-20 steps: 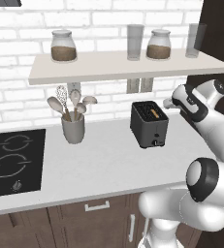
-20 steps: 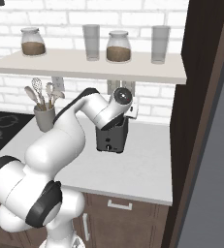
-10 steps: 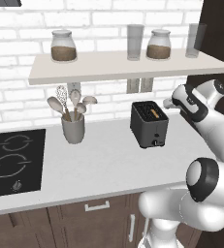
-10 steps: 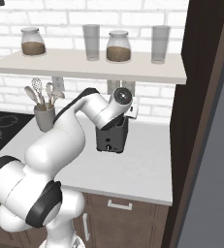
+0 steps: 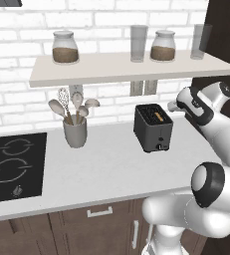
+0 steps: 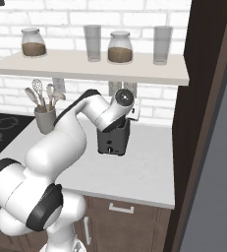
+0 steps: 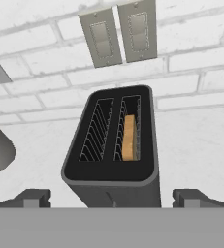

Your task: Start the toaster. Once the lever pops up, take the bread to the plate on the dining counter.

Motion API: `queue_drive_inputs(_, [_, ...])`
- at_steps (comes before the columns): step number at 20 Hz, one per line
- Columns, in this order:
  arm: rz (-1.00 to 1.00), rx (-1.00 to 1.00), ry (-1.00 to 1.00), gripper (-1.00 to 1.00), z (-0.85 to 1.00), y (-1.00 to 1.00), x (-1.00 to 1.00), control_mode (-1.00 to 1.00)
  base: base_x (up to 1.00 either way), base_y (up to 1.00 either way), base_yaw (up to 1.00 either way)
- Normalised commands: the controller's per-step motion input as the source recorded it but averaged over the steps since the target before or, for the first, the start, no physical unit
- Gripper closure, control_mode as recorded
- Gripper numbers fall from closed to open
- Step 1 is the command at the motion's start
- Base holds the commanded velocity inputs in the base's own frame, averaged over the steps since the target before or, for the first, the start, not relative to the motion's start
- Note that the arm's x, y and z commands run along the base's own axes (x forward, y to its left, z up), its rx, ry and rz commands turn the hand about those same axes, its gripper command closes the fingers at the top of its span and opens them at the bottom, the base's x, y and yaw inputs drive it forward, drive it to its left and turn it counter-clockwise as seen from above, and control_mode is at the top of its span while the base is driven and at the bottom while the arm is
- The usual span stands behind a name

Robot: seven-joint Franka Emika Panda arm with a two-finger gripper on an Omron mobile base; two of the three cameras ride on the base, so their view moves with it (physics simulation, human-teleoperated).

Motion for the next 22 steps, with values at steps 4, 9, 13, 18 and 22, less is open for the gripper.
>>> queue_drive_inputs(4, [0.0,0.0,0.0,-1.0,0.0,0.0,0.0,-1.0,0.0,0.0,0.0])
queue_drive_inputs(9, [0.0,0.0,0.0,-1.0,0.0,0.0,0.0,-1.0,0.0,0.0,0.0])
queue_drive_inputs(13, [0.0,0.0,0.0,-1.0,0.0,0.0,0.0,-1.0,0.0,0.0,0.0])
queue_drive_inputs(18, [0.0,0.0,0.0,-1.0,0.0,0.0,0.0,-1.0,0.0,0.0,0.0])
queue_drive_inputs(22, [0.0,0.0,0.0,-1.0,0.0,0.0,0.0,-1.0,0.0,0.0,0.0])
